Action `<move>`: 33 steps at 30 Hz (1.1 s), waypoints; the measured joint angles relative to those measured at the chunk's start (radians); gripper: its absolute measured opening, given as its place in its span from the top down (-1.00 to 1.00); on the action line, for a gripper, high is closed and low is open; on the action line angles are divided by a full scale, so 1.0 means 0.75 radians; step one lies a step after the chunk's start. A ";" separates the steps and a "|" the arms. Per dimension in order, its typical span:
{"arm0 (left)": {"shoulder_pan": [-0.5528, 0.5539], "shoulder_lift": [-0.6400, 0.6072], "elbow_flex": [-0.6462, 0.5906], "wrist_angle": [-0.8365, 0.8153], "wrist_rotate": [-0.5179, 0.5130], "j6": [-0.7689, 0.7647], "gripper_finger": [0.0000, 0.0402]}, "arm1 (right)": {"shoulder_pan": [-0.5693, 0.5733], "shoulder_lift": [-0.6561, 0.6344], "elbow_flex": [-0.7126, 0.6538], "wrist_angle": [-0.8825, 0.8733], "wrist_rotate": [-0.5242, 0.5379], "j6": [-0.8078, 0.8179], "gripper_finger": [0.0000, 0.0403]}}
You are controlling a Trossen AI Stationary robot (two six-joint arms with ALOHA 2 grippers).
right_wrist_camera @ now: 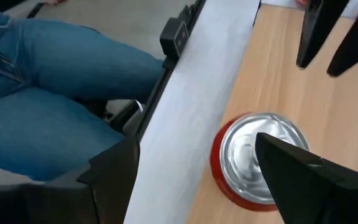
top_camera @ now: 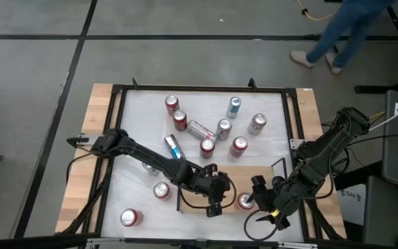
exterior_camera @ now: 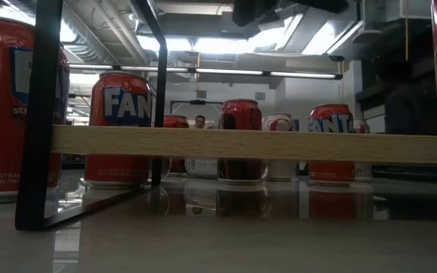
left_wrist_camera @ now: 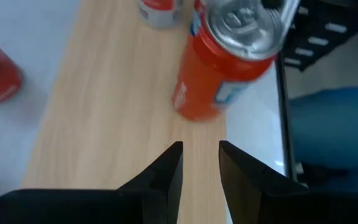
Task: Place canned beverage on shelf
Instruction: Adjust the orange soda can on the shelf
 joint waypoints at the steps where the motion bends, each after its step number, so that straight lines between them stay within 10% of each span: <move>1: 0.000 0.005 -0.001 0.003 -0.024 0.000 0.53 | 0.000 0.000 0.000 -0.007 -0.009 0.000 -0.54; 33: -0.004 0.150 -0.003 0.423 0.016 0.061 0.53 | 0.001 -0.002 0.000 -0.100 -0.034 0.011 -0.54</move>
